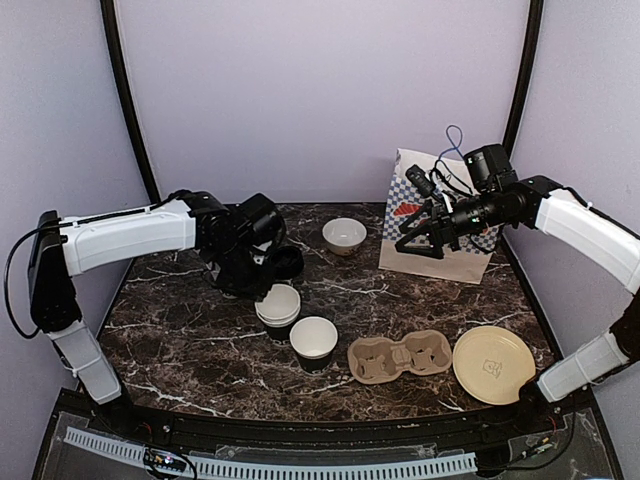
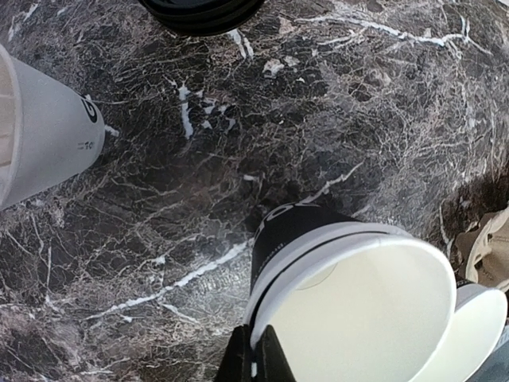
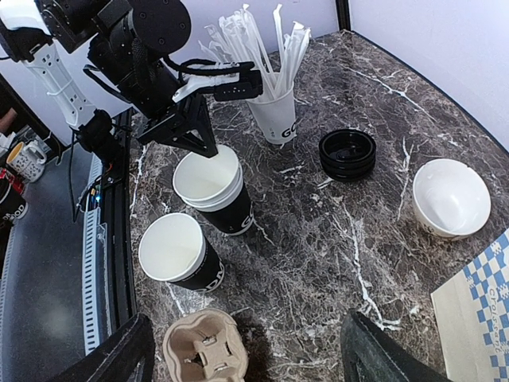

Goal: Pack the takeout coffee

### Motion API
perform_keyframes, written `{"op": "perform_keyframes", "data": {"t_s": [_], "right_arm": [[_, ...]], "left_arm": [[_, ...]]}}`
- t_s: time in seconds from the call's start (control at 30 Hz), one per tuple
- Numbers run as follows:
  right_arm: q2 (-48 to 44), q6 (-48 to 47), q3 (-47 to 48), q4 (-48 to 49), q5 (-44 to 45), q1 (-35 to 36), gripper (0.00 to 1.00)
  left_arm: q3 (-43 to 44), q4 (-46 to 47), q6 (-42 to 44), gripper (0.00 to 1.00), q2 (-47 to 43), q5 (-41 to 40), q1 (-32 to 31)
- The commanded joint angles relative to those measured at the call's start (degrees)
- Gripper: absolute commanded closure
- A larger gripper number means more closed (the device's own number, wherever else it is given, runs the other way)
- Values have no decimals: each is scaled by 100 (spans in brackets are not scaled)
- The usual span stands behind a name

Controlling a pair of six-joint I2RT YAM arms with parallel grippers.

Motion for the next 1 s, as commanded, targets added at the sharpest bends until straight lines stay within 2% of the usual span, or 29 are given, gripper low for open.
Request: {"op": "perform_keyframes", "data": {"t_s": [0.0, 0.23, 0.37, 0.57, 0.73, 0.83, 0.97], "right_arm": [[-18, 33, -12, 186, -98, -5, 20], [102, -12, 150, 105, -130, -5, 19], [199, -32, 268, 50, -213, -5, 20], [277, -64, 368, 4, -354, -5, 20], [234, -64, 322, 43, -396, -5, 20], [201, -47, 338, 54, -389, -6, 20], [164, -57, 381, 82, -175, 16, 22]], "left_arm": [[-146, -386, -69, 100, -412, 26, 20], [-639, -1233, -521, 100, -1605, -272, 27], [-1078, -1516, -779, 100, -2319, -450, 377], [-1352, -1399, -311, 100, -2922, -470, 1769], [-1365, -850, 493, 100, -2531, -92, 3383], [-1305, -693, 836, 100, -2174, -249, 4004], [-1237, -239, 1139, 100, -1761, -35, 4965]]}}
